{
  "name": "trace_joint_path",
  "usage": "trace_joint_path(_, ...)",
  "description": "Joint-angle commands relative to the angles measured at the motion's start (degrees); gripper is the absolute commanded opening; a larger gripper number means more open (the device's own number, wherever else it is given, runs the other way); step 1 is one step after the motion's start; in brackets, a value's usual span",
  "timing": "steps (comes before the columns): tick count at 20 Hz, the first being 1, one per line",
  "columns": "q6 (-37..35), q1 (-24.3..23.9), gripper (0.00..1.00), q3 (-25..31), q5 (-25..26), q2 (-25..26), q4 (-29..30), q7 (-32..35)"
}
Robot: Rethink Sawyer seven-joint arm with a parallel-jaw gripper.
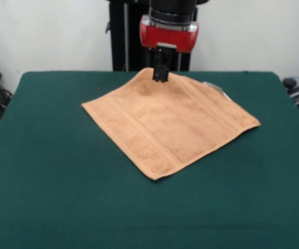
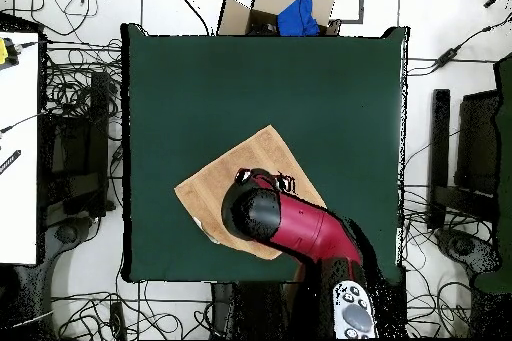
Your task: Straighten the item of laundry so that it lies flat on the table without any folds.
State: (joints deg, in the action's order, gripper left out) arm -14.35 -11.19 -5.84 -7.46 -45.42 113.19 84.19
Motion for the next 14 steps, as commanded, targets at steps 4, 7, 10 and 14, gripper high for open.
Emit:
trace_joint_path(4,4.5,0.3,0.0,5.5,1.4,3.6,0.5,9.5)
trace_joint_path(7,5.1,0.0,0.0,5.9,1.4,4.0,0.5,9.6)
trace_joint_path(10,5.1,0.0,0.0,5.7,1.3,4.3,0.2,9.4)
trace_joint_path(14,5.7,-1.3,0.0,6.5,1.8,4.9,-0.3,8.4)
